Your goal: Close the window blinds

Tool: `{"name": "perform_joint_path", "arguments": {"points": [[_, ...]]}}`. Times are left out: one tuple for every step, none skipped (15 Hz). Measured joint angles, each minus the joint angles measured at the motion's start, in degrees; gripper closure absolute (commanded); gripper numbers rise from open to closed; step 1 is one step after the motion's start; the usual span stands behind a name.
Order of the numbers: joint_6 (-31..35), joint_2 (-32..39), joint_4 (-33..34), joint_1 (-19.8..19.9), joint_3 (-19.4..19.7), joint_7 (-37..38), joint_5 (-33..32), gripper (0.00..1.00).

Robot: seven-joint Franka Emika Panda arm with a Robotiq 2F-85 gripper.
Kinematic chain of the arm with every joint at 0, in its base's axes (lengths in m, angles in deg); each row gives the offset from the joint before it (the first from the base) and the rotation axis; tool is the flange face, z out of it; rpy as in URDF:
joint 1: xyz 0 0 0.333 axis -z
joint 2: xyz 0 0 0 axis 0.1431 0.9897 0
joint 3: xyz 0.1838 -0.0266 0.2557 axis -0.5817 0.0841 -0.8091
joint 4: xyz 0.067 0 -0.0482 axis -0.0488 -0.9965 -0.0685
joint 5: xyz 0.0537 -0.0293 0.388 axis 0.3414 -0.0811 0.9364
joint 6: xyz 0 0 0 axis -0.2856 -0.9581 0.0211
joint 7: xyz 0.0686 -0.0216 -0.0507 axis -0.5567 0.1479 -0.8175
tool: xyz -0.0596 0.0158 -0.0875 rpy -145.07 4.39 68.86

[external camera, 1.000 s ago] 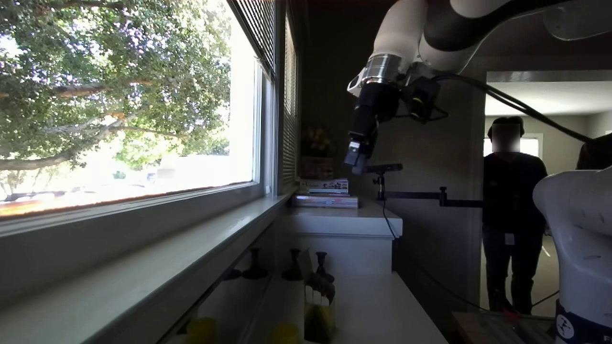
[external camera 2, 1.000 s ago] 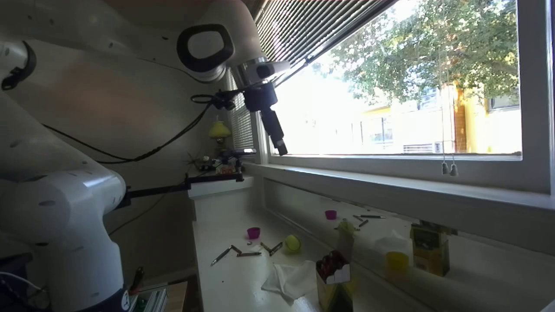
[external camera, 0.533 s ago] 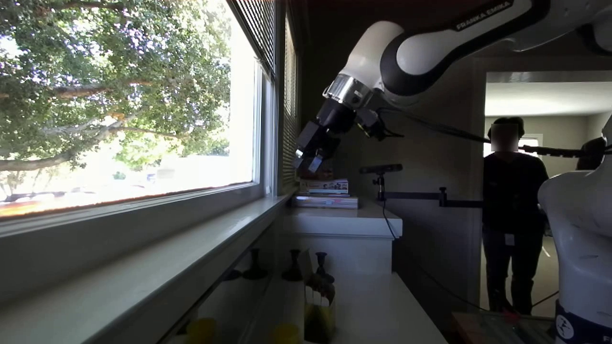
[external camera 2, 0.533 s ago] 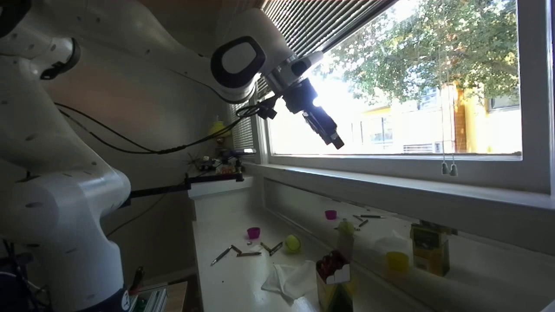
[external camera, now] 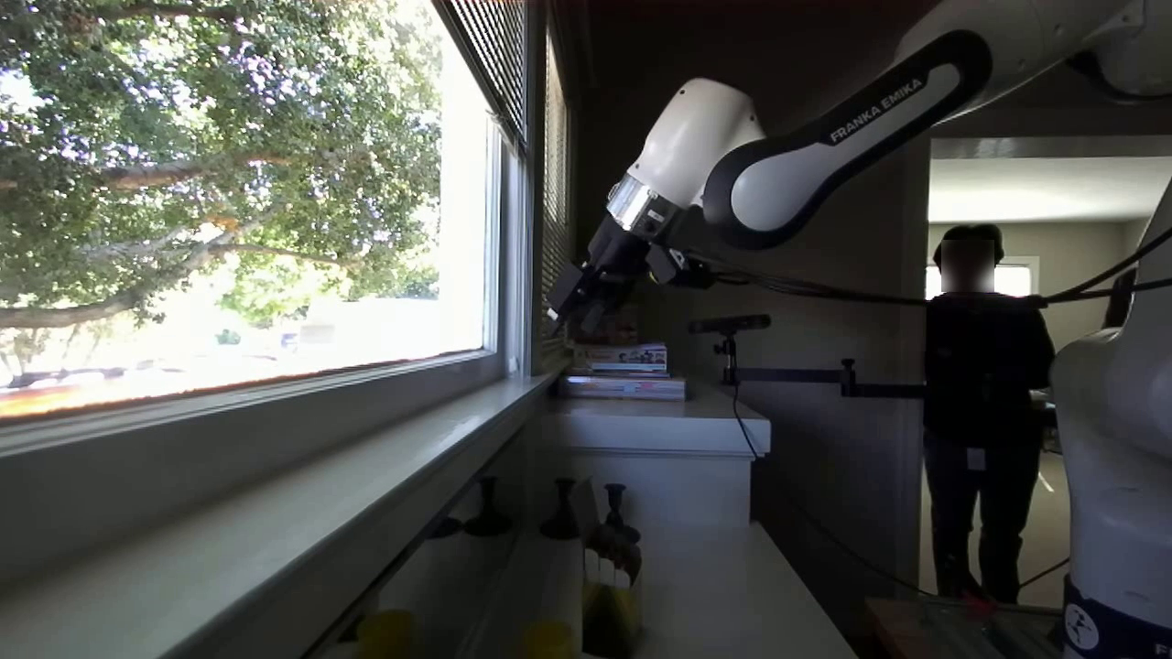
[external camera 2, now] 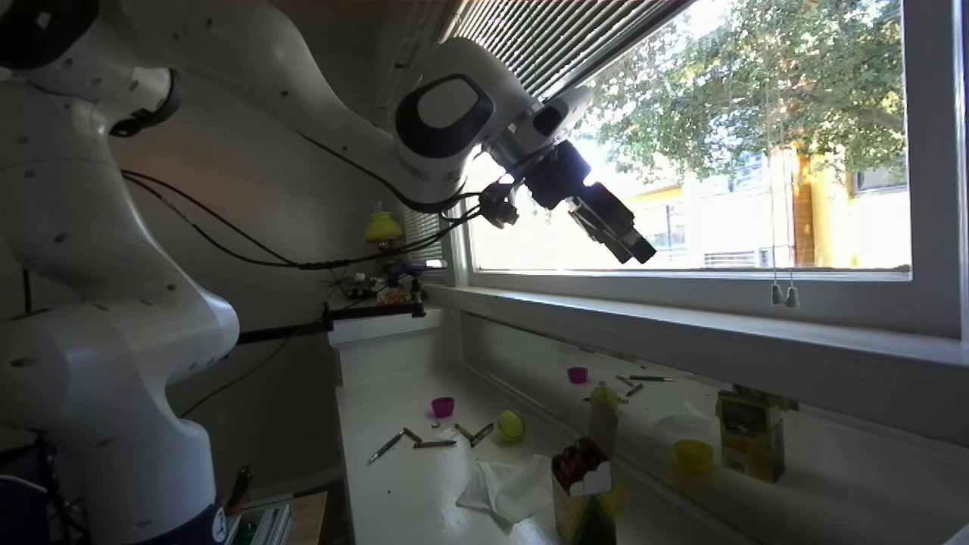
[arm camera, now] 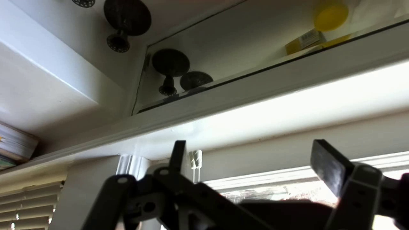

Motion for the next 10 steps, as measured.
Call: {"name": "perform_joint_path", "arguments": {"points": [[0.0,0.0,0.0,-0.2,0.0,0.0,0.0,0.0],[0.0,0.0,0.0,-0.2,0.0,0.0,0.0,0.0],[0.3,0.1,0.0,0.1,-0.1,0.5,-0.5,0.0],[1.6,0.2,0.0,1.0,-0.3,1.8,-2.4,0.0],[3.8,0.5,0.0,2.7,-1.0,3.8,-5.1,0.0],[6.5,1.0,0.0,5.1,-2.0,6.3,-8.3,0.0],[8.7,1.5,0.1,7.5,-3.0,8.6,-11.2,0.0],[10.5,2.0,0.3,10.0,-4.0,10.9,-13.9,0.0],[11.8,2.5,0.5,12.4,-5.2,13.2,-16.4,0.0],[12.4,3.0,0.8,14.5,-6.3,15.2,-18.4,0.0]]}}
